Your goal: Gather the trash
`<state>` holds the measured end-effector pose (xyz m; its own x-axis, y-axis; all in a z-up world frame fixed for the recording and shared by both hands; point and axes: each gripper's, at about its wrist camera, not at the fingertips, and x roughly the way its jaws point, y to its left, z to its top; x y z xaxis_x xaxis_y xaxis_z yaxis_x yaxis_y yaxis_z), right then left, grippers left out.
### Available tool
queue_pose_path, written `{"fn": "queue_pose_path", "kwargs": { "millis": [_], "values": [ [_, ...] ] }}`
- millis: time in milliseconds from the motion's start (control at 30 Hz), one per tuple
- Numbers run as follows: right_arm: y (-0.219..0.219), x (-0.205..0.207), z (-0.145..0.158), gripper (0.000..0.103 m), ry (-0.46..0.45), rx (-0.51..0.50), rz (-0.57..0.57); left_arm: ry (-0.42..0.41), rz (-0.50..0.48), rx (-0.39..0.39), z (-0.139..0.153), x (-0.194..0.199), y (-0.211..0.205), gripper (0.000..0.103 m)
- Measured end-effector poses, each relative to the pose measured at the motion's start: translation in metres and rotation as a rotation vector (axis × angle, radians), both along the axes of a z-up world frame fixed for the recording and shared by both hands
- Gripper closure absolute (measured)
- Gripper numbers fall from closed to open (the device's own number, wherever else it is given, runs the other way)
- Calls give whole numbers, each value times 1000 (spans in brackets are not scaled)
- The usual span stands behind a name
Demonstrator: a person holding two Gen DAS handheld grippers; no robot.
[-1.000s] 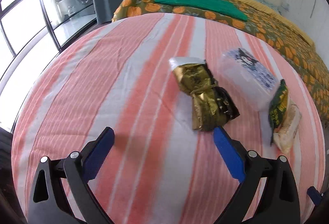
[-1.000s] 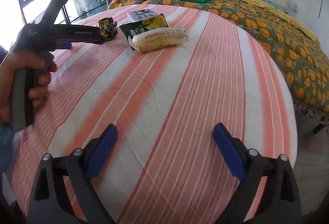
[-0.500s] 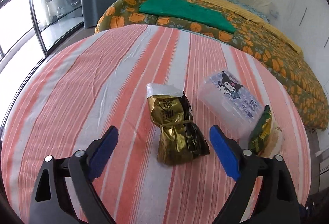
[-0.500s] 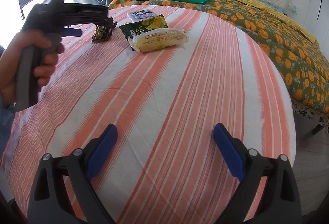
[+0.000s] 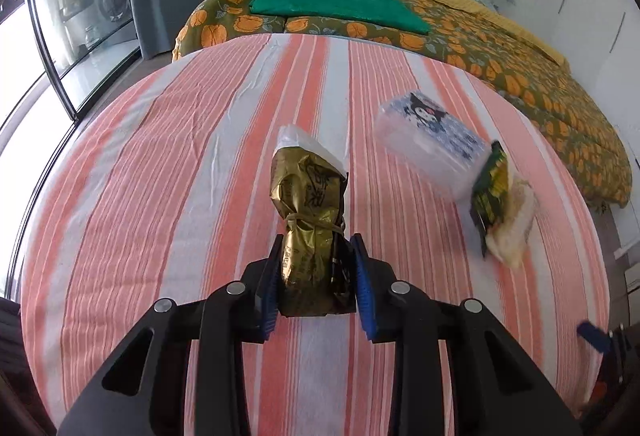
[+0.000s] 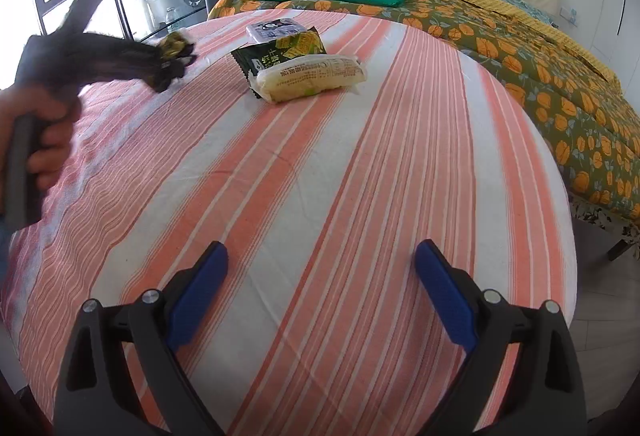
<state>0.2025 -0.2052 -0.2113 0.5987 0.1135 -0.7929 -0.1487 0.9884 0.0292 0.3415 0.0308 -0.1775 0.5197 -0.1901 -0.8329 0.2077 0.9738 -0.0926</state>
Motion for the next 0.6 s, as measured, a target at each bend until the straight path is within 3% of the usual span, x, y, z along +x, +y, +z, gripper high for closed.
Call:
{"fn": "queue_pose_path", "kwargs": {
  "millis": [267, 467, 600],
  "values": [
    [0, 0, 0, 11, 0, -1, 1, 53, -154, -30, -6, -88, 11, 67],
    [0, 0, 0, 11, 1, 0, -1, -11, -122, -15, -13, -100, 6, 45],
    [-1, -1, 0, 11, 1, -1, -2, -40, -111, 41, -15, -99, 2, 33]
  ]
}}
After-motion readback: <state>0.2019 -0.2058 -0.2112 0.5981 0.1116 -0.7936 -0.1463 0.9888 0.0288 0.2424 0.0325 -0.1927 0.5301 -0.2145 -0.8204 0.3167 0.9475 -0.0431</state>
